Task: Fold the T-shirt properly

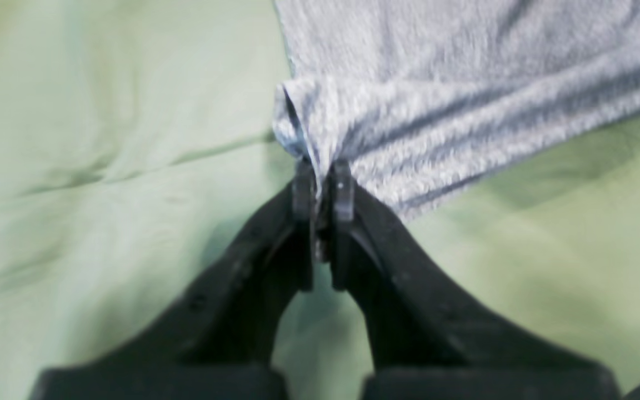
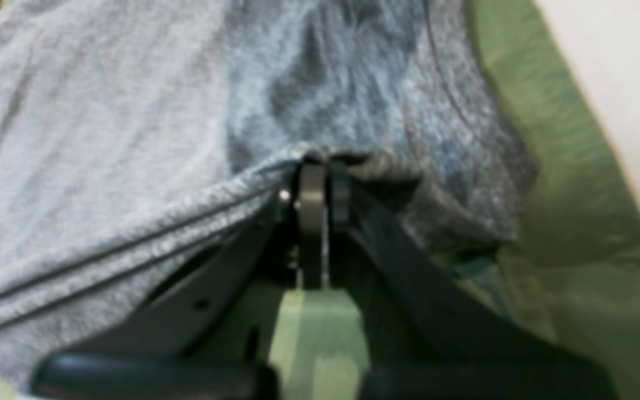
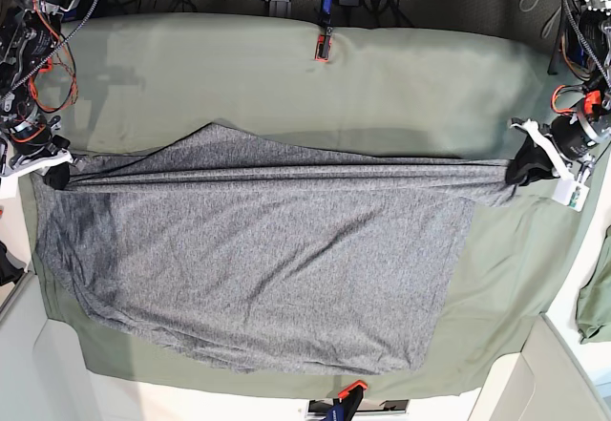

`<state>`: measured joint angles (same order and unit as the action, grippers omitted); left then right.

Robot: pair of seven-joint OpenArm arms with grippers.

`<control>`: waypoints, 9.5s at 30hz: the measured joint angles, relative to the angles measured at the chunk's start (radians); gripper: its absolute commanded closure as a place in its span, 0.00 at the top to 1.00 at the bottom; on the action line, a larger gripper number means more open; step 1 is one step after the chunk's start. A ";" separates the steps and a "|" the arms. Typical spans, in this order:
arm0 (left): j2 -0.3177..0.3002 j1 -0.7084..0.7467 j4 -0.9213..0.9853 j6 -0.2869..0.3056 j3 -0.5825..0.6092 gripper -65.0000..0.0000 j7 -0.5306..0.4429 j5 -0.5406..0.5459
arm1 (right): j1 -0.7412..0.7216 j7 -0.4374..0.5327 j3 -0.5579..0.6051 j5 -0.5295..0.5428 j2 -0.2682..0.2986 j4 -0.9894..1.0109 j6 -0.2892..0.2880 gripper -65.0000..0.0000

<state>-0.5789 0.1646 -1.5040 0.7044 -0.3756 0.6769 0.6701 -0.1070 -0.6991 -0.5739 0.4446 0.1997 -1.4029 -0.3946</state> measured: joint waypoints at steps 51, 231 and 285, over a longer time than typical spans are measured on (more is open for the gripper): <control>-0.059 -0.282 0.370 -0.015 0.172 0.36 0.213 0.351 | 0.053 -0.066 -0.063 0.123 0.088 -0.015 -0.073 0.51; 0.013 0.287 0.097 -0.002 -0.298 0.16 0.014 0.187 | 0.407 -0.208 -0.021 0.108 0.049 -0.316 -0.039 0.33; -0.114 -0.455 0.572 -0.166 0.224 0.67 -0.257 -0.126 | -0.313 0.041 0.411 -0.082 0.053 0.389 -0.013 0.41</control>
<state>-0.6926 -0.2905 -0.9321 0.5381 -0.1513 0.4194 0.5438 -0.4198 -0.6582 -0.1631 0.3626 0.2523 -1.0138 -0.4076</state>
